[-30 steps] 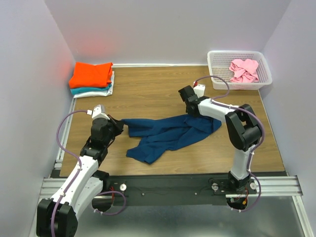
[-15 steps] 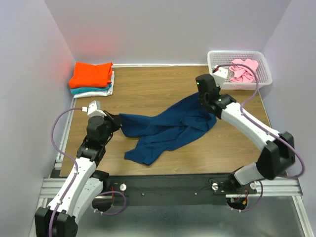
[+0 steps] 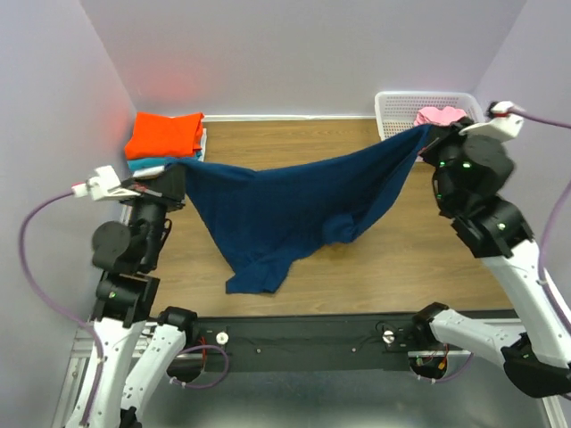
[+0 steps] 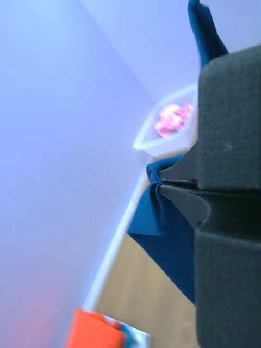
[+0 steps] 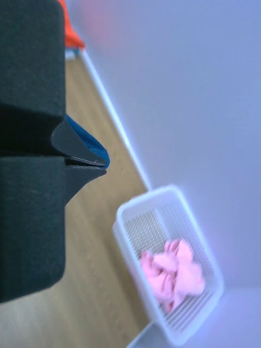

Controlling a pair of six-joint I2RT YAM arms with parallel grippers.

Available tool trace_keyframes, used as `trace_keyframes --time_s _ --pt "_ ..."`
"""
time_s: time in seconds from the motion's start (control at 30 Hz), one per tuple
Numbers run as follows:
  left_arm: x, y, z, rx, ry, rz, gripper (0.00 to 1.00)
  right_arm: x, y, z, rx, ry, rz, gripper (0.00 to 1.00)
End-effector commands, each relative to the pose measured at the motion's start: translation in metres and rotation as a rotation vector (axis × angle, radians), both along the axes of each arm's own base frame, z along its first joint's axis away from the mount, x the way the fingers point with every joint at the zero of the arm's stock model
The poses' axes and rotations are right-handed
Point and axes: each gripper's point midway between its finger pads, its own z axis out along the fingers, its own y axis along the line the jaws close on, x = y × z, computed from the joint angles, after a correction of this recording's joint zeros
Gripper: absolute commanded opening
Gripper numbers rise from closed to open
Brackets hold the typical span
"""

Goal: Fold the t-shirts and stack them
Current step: Flatten the tshirt out

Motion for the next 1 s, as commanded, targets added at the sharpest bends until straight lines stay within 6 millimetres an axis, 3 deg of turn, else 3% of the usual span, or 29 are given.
trace_keyframes --time_s 0.0,0.07,0.13,0.17,0.27,0.33,0.37,0.5,0.53,0.57,0.7,0.77,0.83,0.97 --pt "-0.045 0.012 0.087 -0.018 -0.231 0.01 0.0 -0.029 0.012 0.075 0.0 -0.169 0.19 0.01" --pt "-0.074 0.009 0.125 -0.025 -0.343 -0.036 0.0 -0.048 0.025 0.109 0.023 -0.256 0.317 0.01" --pt "-0.094 0.008 0.15 -0.025 -0.416 -0.065 0.0 -0.07 0.034 0.134 0.038 -0.331 0.425 0.01" --pt "-0.105 0.008 0.162 -0.024 -0.449 -0.076 0.0 -0.08 0.033 0.147 0.054 -0.366 0.447 0.01" --pt "-0.163 0.01 0.211 -0.011 -0.61 -0.121 0.0 -0.118 0.02 0.193 0.085 -0.497 0.486 0.01" --pt "-0.185 0.011 0.227 0.0 -0.669 -0.132 0.0 -0.139 0.022 0.209 0.085 -0.55 0.553 0.01" --pt "-0.207 0.01 0.241 0.01 -0.725 -0.157 0.0 -0.151 0.021 0.216 0.093 -0.577 0.58 0.01" --pt "-0.246 -0.004 0.267 0.09 -0.82 -0.219 0.0 -0.19 0.017 0.242 0.101 -0.669 0.665 0.01" --pt "-0.242 -0.008 0.271 0.124 -0.814 -0.197 0.0 -0.194 0.015 0.245 0.105 -0.679 0.668 0.01" --pt "-0.263 -0.009 0.282 0.149 -0.861 -0.187 0.0 -0.198 0.013 0.247 0.107 -0.689 0.669 0.01" --pt "-0.283 -0.017 0.297 0.234 -0.889 -0.101 0.0 -0.21 0.009 0.253 0.105 -0.717 0.684 0.01" --pt "-0.276 -0.02 0.299 0.246 -0.876 -0.092 0.0 -0.21 0.007 0.255 0.104 -0.721 0.67 0.01" --pt "-0.253 -0.023 0.296 0.252 -0.829 -0.117 0.0 -0.203 0.006 0.254 0.101 -0.708 0.647 0.01" --pt "-0.167 -0.017 0.276 0.229 -0.682 -0.128 0.0 -0.161 0.001 0.232 0.096 -0.608 0.51 0.01"
